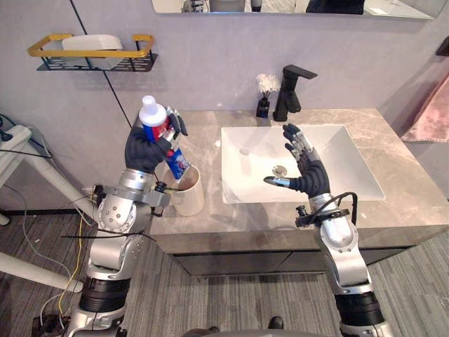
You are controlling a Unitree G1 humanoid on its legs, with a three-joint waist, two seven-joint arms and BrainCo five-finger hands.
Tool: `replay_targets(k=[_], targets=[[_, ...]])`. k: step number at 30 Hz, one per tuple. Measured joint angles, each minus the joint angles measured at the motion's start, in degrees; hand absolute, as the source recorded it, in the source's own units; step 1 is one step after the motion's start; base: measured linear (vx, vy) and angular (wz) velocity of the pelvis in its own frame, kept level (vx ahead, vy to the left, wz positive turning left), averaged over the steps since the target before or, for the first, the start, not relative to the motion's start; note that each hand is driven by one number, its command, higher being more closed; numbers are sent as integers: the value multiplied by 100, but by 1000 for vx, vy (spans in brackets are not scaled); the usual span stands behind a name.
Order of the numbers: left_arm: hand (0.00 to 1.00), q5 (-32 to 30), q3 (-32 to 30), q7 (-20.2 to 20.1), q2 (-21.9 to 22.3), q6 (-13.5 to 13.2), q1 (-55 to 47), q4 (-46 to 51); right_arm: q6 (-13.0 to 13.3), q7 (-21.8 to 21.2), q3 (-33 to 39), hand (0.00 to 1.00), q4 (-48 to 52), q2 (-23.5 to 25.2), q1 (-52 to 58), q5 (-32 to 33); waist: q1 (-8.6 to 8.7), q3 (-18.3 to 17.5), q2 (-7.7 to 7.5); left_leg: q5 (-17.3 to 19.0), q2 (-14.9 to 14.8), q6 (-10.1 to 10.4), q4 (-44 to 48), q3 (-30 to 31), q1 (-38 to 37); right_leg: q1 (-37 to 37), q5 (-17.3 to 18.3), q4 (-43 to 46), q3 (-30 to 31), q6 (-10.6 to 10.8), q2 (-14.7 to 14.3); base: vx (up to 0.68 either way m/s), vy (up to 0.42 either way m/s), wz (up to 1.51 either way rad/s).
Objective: Organize washtable
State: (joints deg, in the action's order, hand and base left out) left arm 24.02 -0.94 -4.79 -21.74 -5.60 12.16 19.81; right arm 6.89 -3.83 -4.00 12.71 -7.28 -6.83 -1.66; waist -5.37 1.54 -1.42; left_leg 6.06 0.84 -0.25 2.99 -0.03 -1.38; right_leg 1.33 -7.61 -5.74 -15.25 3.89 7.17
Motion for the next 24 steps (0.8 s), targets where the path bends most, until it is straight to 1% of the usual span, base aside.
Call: replay_targets(k=[6, 10, 13, 18, 21, 22, 24], targets=[[100, 0, 0, -23, 32, 3, -177, 0, -1, -13, -10, 0, 0, 0, 1, 2, 8, 24, -23, 0, 0, 0, -5, -10, -6, 1, 0, 0, 9, 0, -1, 0, 0, 0], [100, 0, 0, -43, 32, 24, -362, 0, -5, -27, -24, 0, 0, 1, 11, 3, 2, 114, -65, 0, -2, 0, -2, -21, -3, 5, 0, -1, 15, 0, -3, 0, 0, 0], [100, 4, 0, -155, 59, 42, -502, 0, -27, -36, -26, 0, 1, 0, 91, 3, 0, 117, -70, 2, -1, 0, -7, -25, 16, 28, 0, -1, 17, 0, -3, 0, 0, 0], [100, 4, 0, -155, 80, 44, -584, 1, -75, -106, -24, 0, 2, -1, 117, 5, 5, 133, -68, 3, -7, 1, -3, -34, 71, 86, 0, 1, 41, 0, -10, 0, 0, -1], [100, 4, 0, -159, 82, 89, -657, 1, -75, -119, -17, 0, 2, 0, 117, 14, 2, 182, -75, 9, -9, -2, -3, -45, 67, 88, 0, 1, 87, 0, -14, 0, 0, -1], [0, 4, 0, -159, 82, 91, -656, 2, -75, -133, -21, 0, 2, 2, 117, 18, -6, 229, -81, 10, -9, -4, 0, -50, 67, 89, 0, 1, 97, 0, -13, 0, 0, 0], [0, 4, 0, -158, 82, 93, -658, 1, -75, -142, -23, 0, 3, 2, 122, 62, -7, 252, -89, 10, -9, -4, 0, -53, 71, 94, 0, 1, 101, 0, -15, 0, 0, 0]])
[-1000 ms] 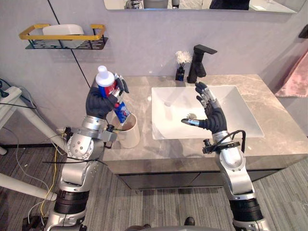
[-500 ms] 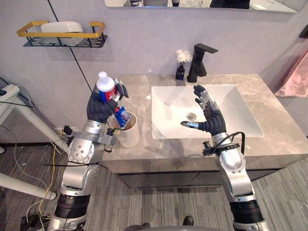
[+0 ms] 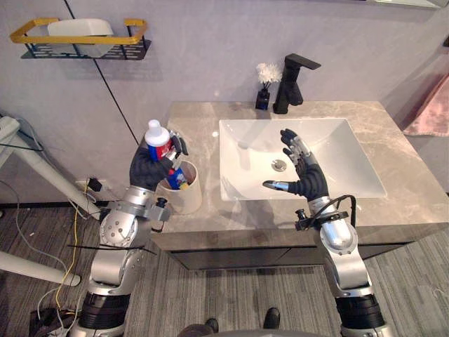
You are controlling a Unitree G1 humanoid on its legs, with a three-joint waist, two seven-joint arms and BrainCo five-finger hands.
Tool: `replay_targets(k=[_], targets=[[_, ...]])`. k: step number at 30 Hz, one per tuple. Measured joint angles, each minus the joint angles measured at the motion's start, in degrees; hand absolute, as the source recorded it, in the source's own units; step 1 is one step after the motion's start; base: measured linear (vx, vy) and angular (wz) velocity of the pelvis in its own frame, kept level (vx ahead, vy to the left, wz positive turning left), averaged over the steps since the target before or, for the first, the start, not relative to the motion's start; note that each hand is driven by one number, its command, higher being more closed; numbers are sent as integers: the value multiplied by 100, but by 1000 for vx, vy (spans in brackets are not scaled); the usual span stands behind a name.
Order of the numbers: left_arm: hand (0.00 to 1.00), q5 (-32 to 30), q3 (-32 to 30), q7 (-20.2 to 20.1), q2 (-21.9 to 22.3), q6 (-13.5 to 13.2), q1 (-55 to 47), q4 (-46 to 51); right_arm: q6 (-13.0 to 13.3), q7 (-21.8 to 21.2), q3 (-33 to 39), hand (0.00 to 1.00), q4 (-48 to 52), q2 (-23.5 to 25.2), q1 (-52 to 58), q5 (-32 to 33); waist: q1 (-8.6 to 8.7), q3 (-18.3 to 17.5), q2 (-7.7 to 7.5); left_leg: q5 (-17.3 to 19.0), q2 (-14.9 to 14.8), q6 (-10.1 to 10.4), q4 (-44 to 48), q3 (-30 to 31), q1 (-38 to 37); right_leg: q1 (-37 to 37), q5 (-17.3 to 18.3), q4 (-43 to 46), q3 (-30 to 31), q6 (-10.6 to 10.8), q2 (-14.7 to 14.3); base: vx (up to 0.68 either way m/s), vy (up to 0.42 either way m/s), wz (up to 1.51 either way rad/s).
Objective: Organize washtable
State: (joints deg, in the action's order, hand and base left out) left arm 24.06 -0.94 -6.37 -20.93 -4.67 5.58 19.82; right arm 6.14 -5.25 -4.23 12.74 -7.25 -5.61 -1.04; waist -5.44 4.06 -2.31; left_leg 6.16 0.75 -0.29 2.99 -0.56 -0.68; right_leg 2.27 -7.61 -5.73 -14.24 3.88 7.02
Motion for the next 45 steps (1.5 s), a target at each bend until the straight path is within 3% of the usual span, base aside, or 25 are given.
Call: replay_targets(k=[10, 22, 30, 31, 35, 38, 42, 45], targets=[[0, -8, 0, -92, 7, 0, 7, 58, 0, -4, -9, 0, 4, 2, 35, 47, 4, 4, 5, 30, -2, -9, 5, -98, -9, 22, 0, 0, 30, 0, -4, -4, 3, -3], [0, -8, -463, 171, -34, -148, 382, 457, 0, -6, 9, 0, 8, -3, 34, 47, -3, 3, 25, 30, -1, -8, 53, -98, -23, -16, -5, 1, 24, -7, -1, -9, -1, 0], [0, 54, -1273, 432, -643, -471, 719, 583, 1, -16, 45, 0, 7, -129, 35, 57, -13, -27, 132, 29, -1, -7, 93, -70, -28, -54, -8, 1, -4, -10, 1, 0, 0, 0], [100, 129, -1472, 470, -737, -495, 699, 698, 1, -17, 70, 0, 7, -142, 39, 58, -23, -41, 156, 29, -1, -7, 92, -60, -28, -54, -7, 1, -5, -11, 1, 0, 0, 0], [100, 303, -2081, 513, -823, -692, 255, 1245, 7, -46, 160, 0, 8, -162, 159, 67, -44, -74, 212, 29, -1, -7, 87, -28, -35, -64, -6, 0, -18, -11, 2, 0, 0, 0], [100, 309, -2369, 304, -708, -718, -793, 1926, 9, -122, 231, 0, 14, -156, 490, 70, -113, -75, 219, 29, -2, -7, 77, -17, -38, -68, -5, 0, -29, -12, 4, 0, 0, 2], [100, 321, -2319, 114, 218, -716, -1968, 2364, 9, -143, 275, 0, 76, 31, 946, 72, -174, -104, 231, 28, 2, -6, 79, 50, -20, -99, 7, -1, -137, -18, 17, -15, 0, 12], [100, 471, -1924, -76, 927, -585, -2884, 2552, 12, -261, 212, 0, 233, 256, 1360, 73, -175, -126, 264, 27, 0, -6, 79, 86, 9, -105, 17, -1, -157, -19, 18, -39, -2, 4]])
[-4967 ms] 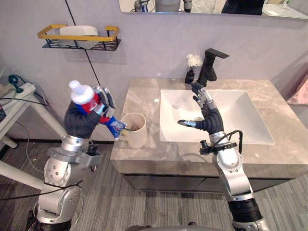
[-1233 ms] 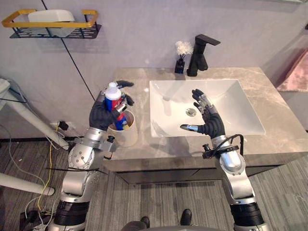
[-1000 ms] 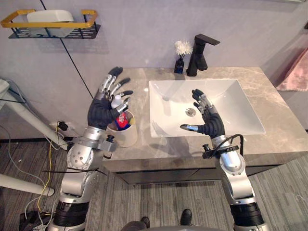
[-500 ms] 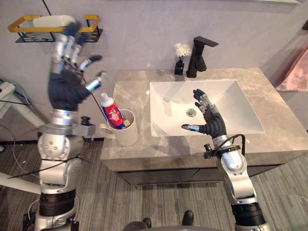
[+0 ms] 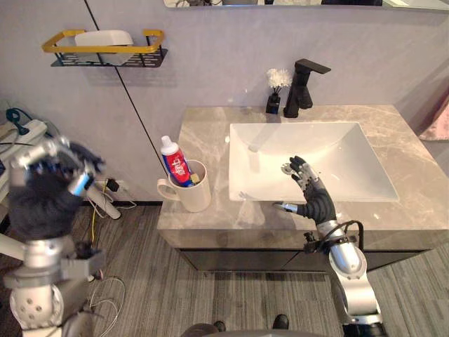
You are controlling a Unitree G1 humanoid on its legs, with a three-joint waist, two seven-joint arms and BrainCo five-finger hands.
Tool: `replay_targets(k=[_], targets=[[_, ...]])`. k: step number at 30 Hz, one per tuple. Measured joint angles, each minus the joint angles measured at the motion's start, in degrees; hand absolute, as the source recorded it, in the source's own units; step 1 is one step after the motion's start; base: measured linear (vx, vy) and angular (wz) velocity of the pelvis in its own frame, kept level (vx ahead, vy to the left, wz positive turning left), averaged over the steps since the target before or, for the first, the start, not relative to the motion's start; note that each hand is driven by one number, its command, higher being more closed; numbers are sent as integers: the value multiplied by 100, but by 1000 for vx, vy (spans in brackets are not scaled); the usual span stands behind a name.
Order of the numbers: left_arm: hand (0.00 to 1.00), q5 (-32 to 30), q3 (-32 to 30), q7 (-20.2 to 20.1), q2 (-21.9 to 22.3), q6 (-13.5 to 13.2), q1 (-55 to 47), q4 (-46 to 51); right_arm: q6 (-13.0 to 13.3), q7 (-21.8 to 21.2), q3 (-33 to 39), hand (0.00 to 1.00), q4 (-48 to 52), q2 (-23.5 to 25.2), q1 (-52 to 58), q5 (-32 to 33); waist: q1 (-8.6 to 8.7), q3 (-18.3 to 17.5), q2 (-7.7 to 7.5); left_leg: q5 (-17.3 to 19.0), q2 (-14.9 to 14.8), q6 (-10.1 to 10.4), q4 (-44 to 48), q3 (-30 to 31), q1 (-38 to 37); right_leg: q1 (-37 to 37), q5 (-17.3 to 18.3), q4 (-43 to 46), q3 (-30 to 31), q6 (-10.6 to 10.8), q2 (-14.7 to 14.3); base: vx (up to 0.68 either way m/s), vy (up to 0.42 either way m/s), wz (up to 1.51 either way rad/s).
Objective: Organize washtable
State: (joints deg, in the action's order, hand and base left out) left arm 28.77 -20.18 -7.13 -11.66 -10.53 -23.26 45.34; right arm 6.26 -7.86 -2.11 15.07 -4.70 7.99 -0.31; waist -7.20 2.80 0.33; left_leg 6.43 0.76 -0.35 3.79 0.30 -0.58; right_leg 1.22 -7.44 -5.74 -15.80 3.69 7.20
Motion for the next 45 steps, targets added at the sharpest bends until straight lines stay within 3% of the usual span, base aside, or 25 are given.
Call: replay_targets(k=[4, 10, 18, 32, 45], targets=[[100, -32, 832, -303, 269, 85, -617, 156, -1, -111, -173, 0, -1, 147, 532, 34, 18, -10, 16, 0, -6, 13, -102, 72, 21, 1, 52, -1, -83, -18, -1, -32, -7, 7], [100, -130, 1697, -602, 302, 166, -978, -19, -4, -245, -488, 0, -4, 144, 771, 46, 29, -11, 11, -6, -43, 6, -77, 52, 14, 12, 43, 0, -73, -2, -8, 7, 1, -1], [100, -621, 2531, -821, 80, 328, -892, -1255, -4, -224, -574, 0, -18, 86, 750, 100, 65, 18, -134, 0, -46, 6, -54, -62, 43, 123, 36, 0, 40, 2, -19, 9, 6, -6], [100, -1367, 2601, -895, -30, 326, -646, -2485, -3, -207, -538, 0, -18, -56, 603, 206, 27, 122, -261, 156, -67, 2, 128, -255, 201, 301, 10, 2, 254, 14, -45, -6, 7, -8], [100, -1611, 2040, -873, 299, 350, -590, -2833, -3, -244, -451, 0, -13, -29, 589, 307, 20, 182, -269, 303, -65, -30, 312, -313, 266, 310, 12, 3, 318, 17, -45, 6, 7, -3]])
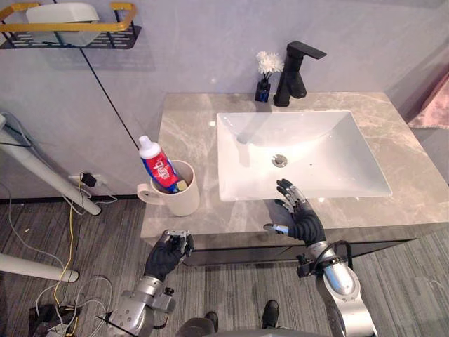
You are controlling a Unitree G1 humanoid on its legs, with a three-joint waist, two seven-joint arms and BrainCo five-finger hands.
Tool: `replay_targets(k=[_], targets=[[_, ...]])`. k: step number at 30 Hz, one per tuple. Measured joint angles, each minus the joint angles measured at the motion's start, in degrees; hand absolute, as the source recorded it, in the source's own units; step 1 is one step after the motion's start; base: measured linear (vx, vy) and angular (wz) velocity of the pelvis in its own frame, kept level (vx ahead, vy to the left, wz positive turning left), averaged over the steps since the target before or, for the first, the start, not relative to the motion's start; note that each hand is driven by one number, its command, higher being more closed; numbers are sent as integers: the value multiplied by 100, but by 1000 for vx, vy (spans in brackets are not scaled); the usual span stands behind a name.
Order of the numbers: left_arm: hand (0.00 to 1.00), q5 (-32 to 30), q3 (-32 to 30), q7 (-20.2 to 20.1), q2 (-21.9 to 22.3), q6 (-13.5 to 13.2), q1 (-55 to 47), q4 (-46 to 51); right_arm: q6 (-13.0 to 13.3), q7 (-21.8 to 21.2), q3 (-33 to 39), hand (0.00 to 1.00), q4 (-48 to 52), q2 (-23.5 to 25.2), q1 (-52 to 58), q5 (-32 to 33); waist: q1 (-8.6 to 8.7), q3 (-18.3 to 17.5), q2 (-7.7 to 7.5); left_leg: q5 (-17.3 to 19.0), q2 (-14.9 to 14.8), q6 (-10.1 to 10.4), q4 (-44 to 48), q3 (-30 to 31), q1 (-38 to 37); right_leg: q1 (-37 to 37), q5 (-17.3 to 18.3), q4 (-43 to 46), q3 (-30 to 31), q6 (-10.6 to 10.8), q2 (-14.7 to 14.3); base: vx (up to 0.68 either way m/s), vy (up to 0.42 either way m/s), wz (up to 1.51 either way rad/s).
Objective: Organize washtable
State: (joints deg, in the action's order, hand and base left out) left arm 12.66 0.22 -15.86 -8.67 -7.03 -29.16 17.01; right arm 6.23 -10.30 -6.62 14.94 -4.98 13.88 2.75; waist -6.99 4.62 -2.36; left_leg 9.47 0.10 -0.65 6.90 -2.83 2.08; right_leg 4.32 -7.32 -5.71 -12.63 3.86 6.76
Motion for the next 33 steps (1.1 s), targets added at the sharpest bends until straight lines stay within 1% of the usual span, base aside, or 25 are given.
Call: replay_targets(k=[4, 7, 10, 14, 17, 23, 29, 33], targets=[[100, -125, -247, 108, 72, 4, -4, 13, 0, -13, 5, 0, 2, 5, 1, 3, -8, 7, 9, 0, -8, 1, 10, -1, 2, -3, 0, 0, -1, 0, -4, 0, 0, 0], [100, -202, -431, 115, 75, 17, -20, 89, 6, -37, 13, 0, 17, 6, 1, 17, -8, 59, 39, 0, -6, 1, 20, -2, 0, -12, 0, 0, -3, 0, -2, 0, 0, 0], [100, -202, -506, 122, 74, 24, -68, 192, 4, -107, 25, 0, 70, 6, 11, 41, -7, 99, 39, 0, -9, 1, 22, -2, 0, -12, 0, 0, -3, 0, -3, 0, 0, 0], [100, -203, -634, 175, 124, 41, -84, 691, -3, -128, 102, 0, 105, 8, 48, 120, -11, 116, 33, 0, -6, 1, 24, 15, 1, -19, 0, 1, -16, -1, 0, 0, 0, 0], [100, -189, -799, 226, 155, -30, 122, 1071, -3, -131, 112, 0, 106, 13, 42, 125, -7, 121, 41, 0, -1, 1, 21, 16, -17, -36, 0, 0, -15, 0, 5, 0, 0, 0], [100, -190, -803, 222, 124, -49, 161, 1187, -6, -235, 108, 0, 106, 11, 55, 126, 3, 129, 54, 1, 2, 2, 1, 15, -60, -65, 1, 0, -10, -1, 6, 0, 0, 0], [100, -91, -700, 217, -15, -67, 165, 1692, -7, -248, 49, 0, 106, 7, 65, 126, 6, 135, 65, 1, 2, 1, 3, 17, -85, -93, 1, 0, -15, -2, 7, 0, 0, 0], [100, 21, -656, 210, -141, -72, 165, 1751, -6, -247, -17, 0, 106, 4, 73, 125, 12, 134, 67, 0, 0, 1, 4, 15, -88, -94, 1, 0, -14, -2, 5, 0, 0, 0]])
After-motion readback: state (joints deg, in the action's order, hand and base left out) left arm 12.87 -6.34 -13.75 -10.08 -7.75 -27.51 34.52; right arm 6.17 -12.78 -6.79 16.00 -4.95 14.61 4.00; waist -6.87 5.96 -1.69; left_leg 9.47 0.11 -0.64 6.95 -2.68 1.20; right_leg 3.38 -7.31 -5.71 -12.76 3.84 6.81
